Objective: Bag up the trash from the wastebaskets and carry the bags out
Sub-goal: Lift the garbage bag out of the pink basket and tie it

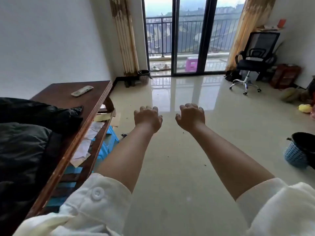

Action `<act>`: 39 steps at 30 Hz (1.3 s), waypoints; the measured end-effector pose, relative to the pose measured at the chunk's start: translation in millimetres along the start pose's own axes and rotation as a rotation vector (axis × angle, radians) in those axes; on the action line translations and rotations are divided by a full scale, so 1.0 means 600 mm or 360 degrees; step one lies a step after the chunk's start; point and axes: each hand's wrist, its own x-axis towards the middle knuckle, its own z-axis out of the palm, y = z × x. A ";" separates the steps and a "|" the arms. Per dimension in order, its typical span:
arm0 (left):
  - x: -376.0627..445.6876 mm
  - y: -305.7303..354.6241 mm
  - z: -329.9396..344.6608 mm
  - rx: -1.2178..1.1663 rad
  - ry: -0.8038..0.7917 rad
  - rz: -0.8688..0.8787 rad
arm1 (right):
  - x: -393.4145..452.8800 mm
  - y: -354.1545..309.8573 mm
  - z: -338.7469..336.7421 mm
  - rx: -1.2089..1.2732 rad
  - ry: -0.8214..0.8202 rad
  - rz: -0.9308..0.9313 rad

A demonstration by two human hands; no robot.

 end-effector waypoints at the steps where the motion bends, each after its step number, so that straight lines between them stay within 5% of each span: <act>1: 0.009 0.002 0.016 0.0019 -0.0100 -0.0010 | 0.007 0.003 0.017 -0.0010 -0.0075 0.0041; 13: 0.380 -0.105 0.219 -0.0012 -0.0529 -0.0018 | 0.369 -0.010 0.251 -0.0025 -0.0410 0.0041; 39: 1.634 -0.396 0.316 0.0120 -0.0445 -0.0180 | 1.678 -0.138 0.458 0.0036 -0.0473 -0.0115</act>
